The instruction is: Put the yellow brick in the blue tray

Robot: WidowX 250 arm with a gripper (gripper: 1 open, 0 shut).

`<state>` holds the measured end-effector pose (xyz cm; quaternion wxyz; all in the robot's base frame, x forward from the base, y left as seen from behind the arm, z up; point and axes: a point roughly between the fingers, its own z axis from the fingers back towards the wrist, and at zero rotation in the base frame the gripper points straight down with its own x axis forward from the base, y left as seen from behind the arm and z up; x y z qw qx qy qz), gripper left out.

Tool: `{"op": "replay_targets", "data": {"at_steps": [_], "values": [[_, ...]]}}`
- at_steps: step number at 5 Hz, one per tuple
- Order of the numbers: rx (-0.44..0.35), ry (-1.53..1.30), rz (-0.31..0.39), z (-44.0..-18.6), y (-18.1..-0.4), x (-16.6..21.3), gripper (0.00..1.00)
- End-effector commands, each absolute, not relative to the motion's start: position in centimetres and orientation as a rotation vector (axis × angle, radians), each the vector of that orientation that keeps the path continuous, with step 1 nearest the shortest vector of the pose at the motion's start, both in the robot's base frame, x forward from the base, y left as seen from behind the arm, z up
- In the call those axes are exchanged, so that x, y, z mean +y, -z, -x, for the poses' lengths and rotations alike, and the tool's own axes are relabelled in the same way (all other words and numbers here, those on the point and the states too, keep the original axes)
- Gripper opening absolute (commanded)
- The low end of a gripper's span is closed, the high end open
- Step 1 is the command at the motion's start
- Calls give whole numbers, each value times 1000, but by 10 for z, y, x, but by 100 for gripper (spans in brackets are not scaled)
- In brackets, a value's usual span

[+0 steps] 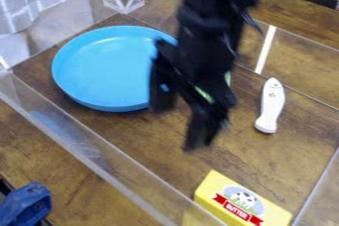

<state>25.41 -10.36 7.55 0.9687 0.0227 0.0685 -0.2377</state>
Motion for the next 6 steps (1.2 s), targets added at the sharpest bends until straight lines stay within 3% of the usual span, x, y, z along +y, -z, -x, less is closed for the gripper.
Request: {"op": "replay_targets", "data": {"at_steps": [1, 2, 3, 6], "values": [[120, 574, -66, -258, -62, -127, 100], [146, 658, -77, -262, -35, -134, 100], [150, 669, -74, -264, -20, -132, 100], [164, 574, -58, -270, 5, -156, 100]]}}
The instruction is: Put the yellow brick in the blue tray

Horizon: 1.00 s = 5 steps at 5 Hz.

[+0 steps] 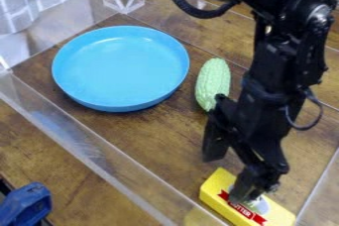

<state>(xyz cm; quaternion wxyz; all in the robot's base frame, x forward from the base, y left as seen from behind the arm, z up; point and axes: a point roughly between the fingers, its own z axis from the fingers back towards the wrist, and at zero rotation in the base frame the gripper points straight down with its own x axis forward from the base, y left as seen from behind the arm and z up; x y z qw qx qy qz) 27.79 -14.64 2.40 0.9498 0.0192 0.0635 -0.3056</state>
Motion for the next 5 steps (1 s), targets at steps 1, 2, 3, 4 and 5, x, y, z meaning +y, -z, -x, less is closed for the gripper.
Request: {"op": "replay_targets", "data": {"at_steps": [1, 2, 3, 4, 5], "values": [[165, 582, -54, -269, 11, -150, 100], [171, 592, -51, -269, 15, -144, 100], [177, 571, -44, -268, 19, -144, 100], [184, 551, -39, -266, 22, -143, 100], [189, 532, -33, -265, 25, -143, 100]]}}
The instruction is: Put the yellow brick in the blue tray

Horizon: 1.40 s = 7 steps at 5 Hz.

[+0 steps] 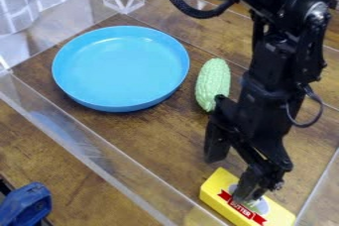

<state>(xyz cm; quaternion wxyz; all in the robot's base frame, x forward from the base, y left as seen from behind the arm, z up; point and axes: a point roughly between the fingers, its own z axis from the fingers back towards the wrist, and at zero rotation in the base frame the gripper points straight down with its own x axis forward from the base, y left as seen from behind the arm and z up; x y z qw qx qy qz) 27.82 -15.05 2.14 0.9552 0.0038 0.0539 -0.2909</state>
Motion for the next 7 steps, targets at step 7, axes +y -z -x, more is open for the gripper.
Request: {"op": "replay_targets", "data": {"at_steps": [7], "values": [[315, 602, -55, -269, -19, -188, 100]]}}
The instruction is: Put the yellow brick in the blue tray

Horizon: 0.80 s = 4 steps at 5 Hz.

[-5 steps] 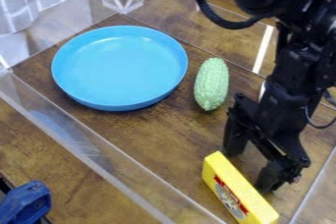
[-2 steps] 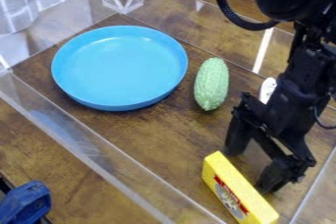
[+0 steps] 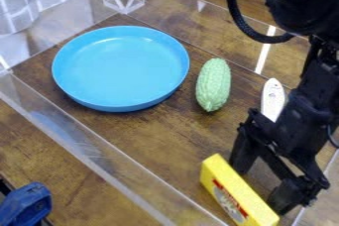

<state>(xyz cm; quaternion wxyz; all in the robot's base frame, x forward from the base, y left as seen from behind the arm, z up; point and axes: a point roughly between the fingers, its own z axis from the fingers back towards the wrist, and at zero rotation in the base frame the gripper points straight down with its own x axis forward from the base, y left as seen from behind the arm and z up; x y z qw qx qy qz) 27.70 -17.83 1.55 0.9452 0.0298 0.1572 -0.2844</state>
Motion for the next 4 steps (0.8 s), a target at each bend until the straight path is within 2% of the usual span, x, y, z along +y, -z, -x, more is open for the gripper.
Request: {"op": "replay_targets", "data": {"at_steps": [1, 3, 4], "values": [[332, 549, -48, -266, -22, -186, 100], [367, 571, -66, -269, -37, -176, 100], [383, 613, -81, -271, -34, -174, 100]]}}
